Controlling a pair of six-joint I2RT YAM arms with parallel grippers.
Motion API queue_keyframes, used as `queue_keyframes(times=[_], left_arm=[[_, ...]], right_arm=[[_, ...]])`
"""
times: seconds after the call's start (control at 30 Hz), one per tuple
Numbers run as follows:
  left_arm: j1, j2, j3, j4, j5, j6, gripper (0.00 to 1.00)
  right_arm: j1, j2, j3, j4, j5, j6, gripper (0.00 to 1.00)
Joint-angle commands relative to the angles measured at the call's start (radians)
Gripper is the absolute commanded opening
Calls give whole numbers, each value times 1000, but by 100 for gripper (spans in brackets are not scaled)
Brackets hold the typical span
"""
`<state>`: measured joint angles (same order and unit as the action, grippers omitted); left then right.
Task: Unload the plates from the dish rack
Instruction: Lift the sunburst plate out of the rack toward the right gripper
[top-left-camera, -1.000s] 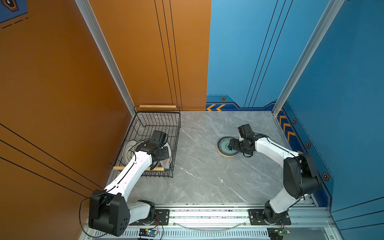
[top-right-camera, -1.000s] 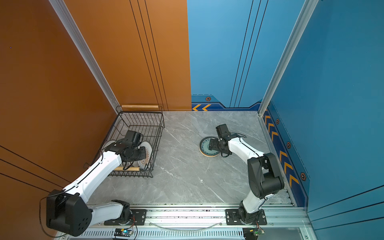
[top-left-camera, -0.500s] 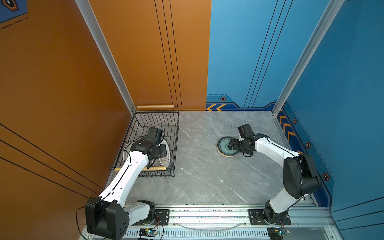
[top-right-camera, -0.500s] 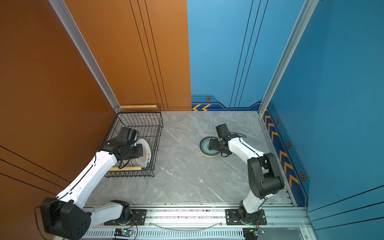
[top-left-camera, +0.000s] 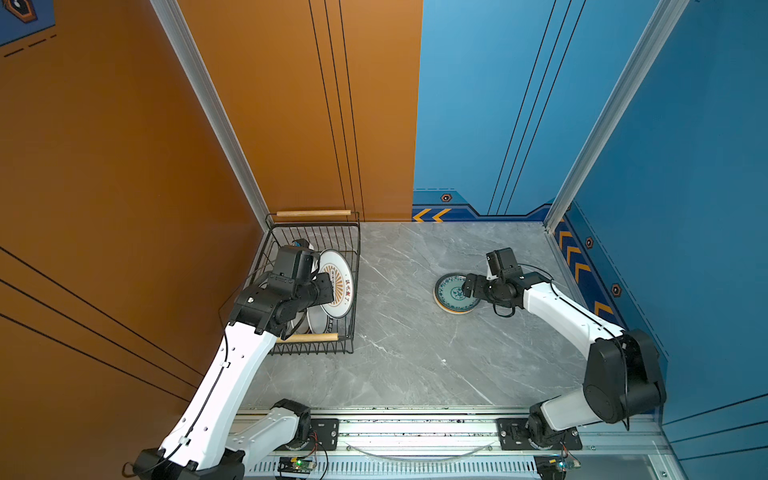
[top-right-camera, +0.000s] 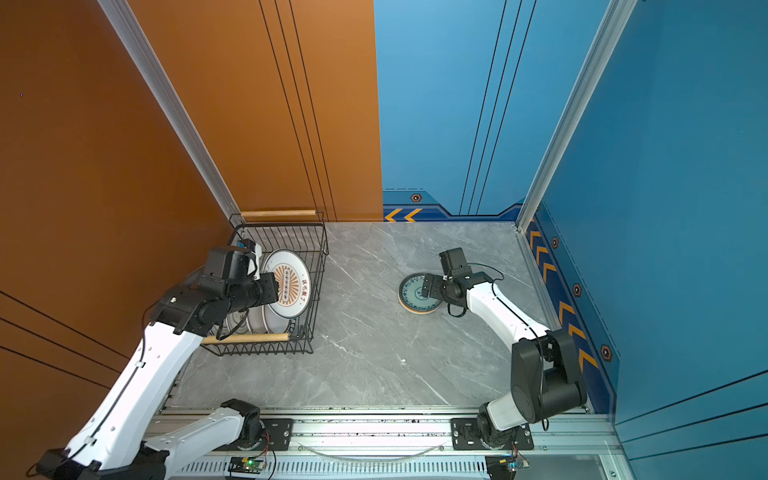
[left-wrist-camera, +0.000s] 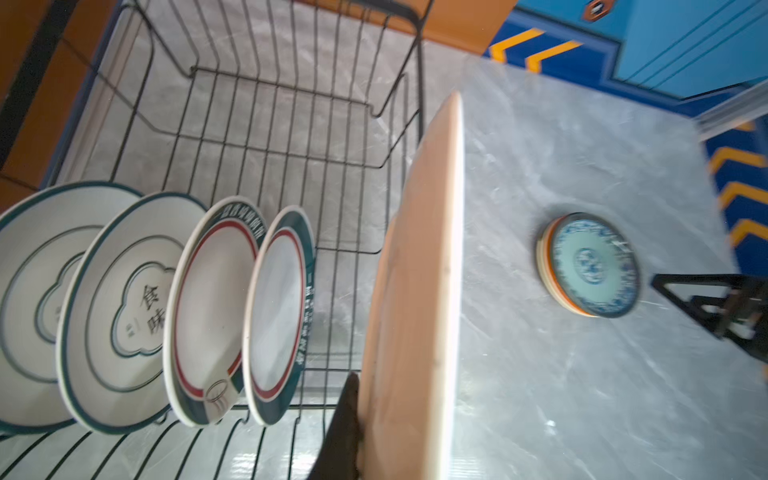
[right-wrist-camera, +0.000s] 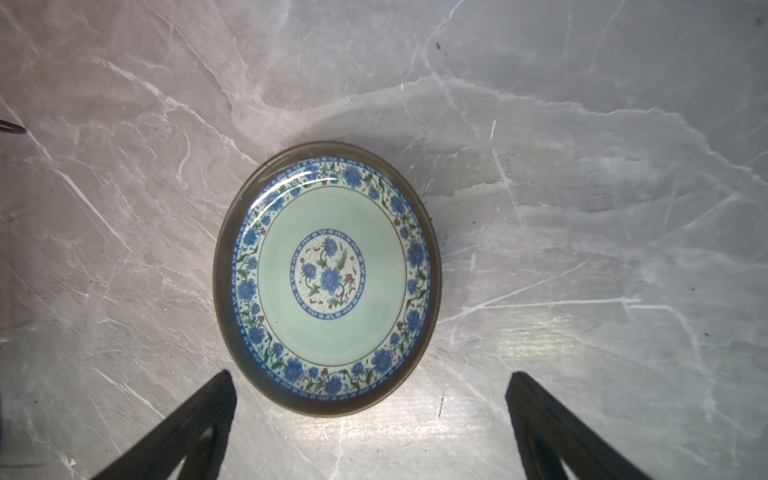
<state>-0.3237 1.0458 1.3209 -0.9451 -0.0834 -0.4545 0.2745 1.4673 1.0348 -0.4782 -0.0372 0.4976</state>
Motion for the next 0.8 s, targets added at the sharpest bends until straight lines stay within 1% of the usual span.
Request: queue_keyframes(times=[0.0,0.1,0.2,0.27,0.4,0.47,0.53,0.67,0.77], left_arm=[[-46,-11,72,35,37,-37,0],[-66,6,90,34,24,-33,0],[-78,22,95,37,16,-39,0],[-100,27,99,39,2,-50,0],[-161,27,83,99,8,-103,0],[-189,24,54,155,20,-152,0],[-219,17,-4,256,44,-215,0],[-280,26,-131,465,56,-341,0],[-338,66,-204,605,25,-414,0]], right_arm=[[-11,-74,-30,10,24,19,100],[-17,-129,-44,6,5,22,100],[-21,-176,-50,-3,-47,22,100],[-23,-207,-61,15,-132,26,100],[-29,-278,-121,135,-374,85,100],[-35,-301,-157,214,-486,131,100],[-35,-322,-194,293,-560,183,100],[-25,-347,-285,512,-657,304,100],[-14,-342,-346,688,-708,399,100]])
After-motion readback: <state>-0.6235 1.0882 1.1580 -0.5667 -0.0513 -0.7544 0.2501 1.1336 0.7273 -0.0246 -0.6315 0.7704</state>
